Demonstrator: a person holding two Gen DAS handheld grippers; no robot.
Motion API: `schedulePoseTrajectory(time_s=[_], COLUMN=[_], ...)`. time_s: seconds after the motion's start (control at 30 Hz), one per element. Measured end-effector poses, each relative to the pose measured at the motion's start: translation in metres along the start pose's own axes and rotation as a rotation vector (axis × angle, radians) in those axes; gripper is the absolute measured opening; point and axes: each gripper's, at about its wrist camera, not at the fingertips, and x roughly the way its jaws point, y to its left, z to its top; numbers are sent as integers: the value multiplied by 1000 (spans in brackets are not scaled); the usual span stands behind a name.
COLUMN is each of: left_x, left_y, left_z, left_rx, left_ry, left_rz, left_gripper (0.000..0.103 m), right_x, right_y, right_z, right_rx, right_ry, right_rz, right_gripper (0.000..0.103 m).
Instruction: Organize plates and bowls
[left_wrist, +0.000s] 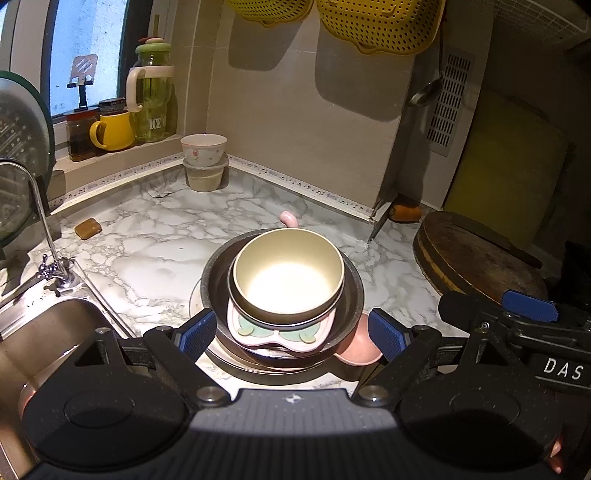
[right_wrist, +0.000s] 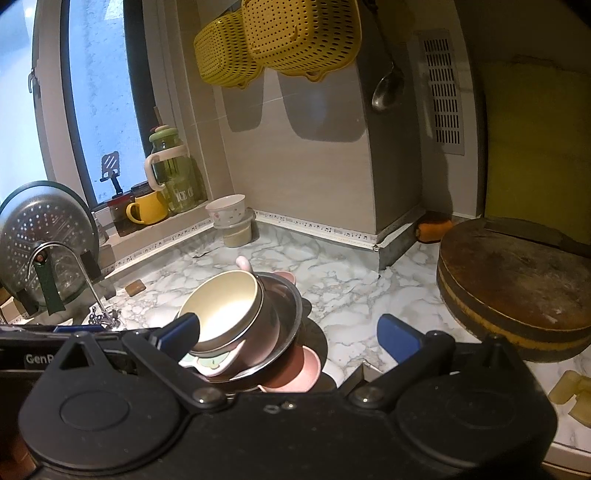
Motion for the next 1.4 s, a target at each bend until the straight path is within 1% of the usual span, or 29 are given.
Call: schedulePoseTrajectory(time_s=[0.4, 0.73, 1.23, 1.4], left_x=[-4, -9, -9, -6], left_y=[0, -3, 1, 4], left_z=[1, 3, 3, 3], left_rx=[3, 12, 24, 22], left_ry=[-24, -51, -55, -33], left_rz=[29, 58, 76, 73], left_gripper=[90, 90, 90, 90], right_x=[0, 1, 5, 8], right_y=[-1, 0, 0, 4], right_z=[3, 3, 2, 2], right_rx=[6, -8, 0, 2], right_ry=[-21, -21, -12, 0], right_rz=[-16, -1, 6, 4], right_gripper=[103, 103, 103, 103])
